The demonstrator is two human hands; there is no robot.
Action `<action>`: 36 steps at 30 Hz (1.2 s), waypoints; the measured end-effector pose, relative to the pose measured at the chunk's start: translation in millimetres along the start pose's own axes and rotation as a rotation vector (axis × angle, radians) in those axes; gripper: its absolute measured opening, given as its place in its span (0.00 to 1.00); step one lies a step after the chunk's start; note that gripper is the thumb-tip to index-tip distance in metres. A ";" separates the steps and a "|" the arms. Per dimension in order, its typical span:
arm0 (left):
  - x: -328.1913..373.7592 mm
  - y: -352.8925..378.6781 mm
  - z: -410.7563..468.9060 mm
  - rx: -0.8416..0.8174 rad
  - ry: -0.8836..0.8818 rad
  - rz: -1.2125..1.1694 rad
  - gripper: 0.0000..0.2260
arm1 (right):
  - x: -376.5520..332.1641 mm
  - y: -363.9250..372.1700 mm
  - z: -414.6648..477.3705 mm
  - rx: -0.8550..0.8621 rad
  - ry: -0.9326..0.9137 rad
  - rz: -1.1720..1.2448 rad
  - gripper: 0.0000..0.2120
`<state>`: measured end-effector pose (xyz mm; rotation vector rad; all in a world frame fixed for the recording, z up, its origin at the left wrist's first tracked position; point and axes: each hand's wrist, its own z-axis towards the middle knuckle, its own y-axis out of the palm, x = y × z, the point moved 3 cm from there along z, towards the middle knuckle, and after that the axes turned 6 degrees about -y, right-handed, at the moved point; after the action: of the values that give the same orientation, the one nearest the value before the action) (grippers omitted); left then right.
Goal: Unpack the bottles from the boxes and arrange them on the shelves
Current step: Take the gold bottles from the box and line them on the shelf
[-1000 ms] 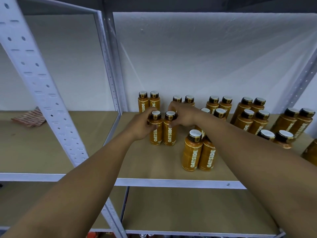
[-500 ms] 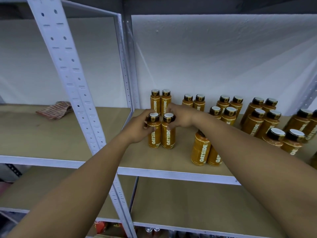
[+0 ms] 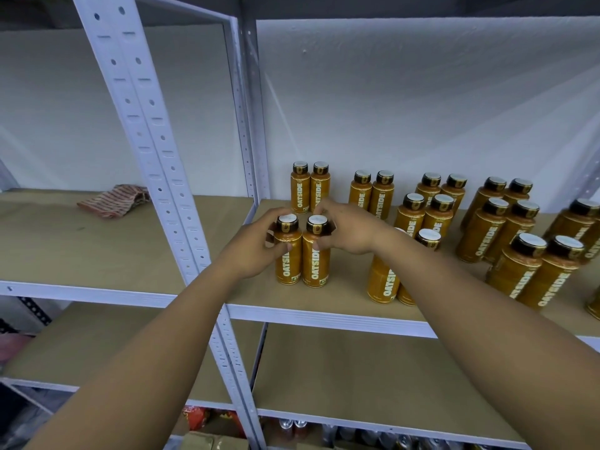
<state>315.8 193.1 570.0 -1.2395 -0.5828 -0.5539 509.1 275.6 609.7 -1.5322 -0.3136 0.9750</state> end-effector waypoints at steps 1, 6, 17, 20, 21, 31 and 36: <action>0.1 -0.6 -1.8 0.002 0.000 0.002 0.28 | -0.4 1.4 -1.6 0.012 -0.009 0.007 0.27; -1.0 -1.3 -8.4 0.017 -0.021 0.029 0.29 | -4.9 5.7 -8.5 0.034 -0.030 0.023 0.27; -3.4 -4.2 -18.5 0.026 -0.026 0.038 0.29 | -10.9 10.2 -16.1 0.035 -0.009 0.013 0.27; -3.2 -4.6 -20.1 0.034 -0.026 0.044 0.29 | -12.2 10.8 -17.6 0.032 -0.004 0.015 0.28; -3.1 -4.6 -20.6 0.038 -0.025 0.045 0.29 | -12.6 11.0 -18.0 0.030 -0.003 0.015 0.28; -0.3 -4.2 -24.9 0.044 -0.041 0.054 0.29 | -15.2 13.6 -22.2 0.041 0.008 0.033 0.31; 3.5 -4.3 -26.6 0.033 -0.042 0.050 0.29 | -16.0 13.8 -23.7 0.048 0.008 0.046 0.30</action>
<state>318.4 166.1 569.5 -1.2336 -0.5922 -0.4758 511.9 245.1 601.3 -1.5046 -0.2482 1.0052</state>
